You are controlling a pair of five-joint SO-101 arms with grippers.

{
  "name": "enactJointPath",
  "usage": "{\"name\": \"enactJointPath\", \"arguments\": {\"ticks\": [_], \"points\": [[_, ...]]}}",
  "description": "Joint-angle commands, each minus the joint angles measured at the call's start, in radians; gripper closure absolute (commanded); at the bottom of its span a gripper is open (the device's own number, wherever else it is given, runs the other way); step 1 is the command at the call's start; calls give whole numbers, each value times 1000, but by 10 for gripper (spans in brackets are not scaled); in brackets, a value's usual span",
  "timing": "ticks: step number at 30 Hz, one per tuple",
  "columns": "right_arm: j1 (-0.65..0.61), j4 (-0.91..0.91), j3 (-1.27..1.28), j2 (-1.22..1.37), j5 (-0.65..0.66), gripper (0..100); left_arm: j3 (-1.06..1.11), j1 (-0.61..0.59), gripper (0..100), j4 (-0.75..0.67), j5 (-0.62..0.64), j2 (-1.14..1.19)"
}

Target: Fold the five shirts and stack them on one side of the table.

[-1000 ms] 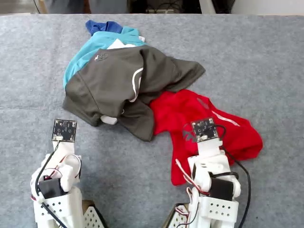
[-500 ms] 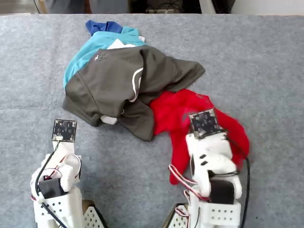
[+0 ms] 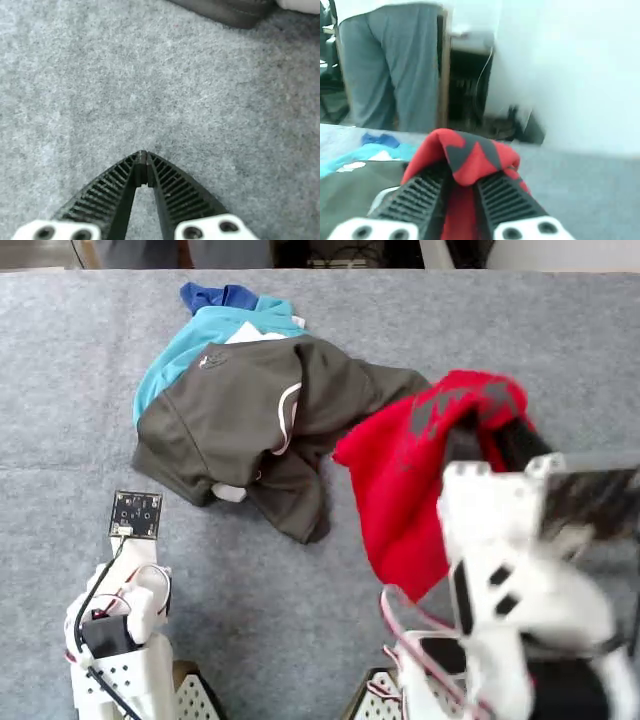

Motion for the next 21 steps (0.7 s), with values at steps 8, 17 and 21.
{"name": "enactJointPath", "arguments": {"ticks": [8, 17, 21], "points": [[216, 463, -644, 627, -71, 982, 13, -7, 970, 6, -5, -8], [285, 430, -139, 645, 149, 984, 13, 4, 968, 6, -8, -8], [292, 264, 183, 633, 290, 984, 13, 64, 970, 6, -6, -8]]}}
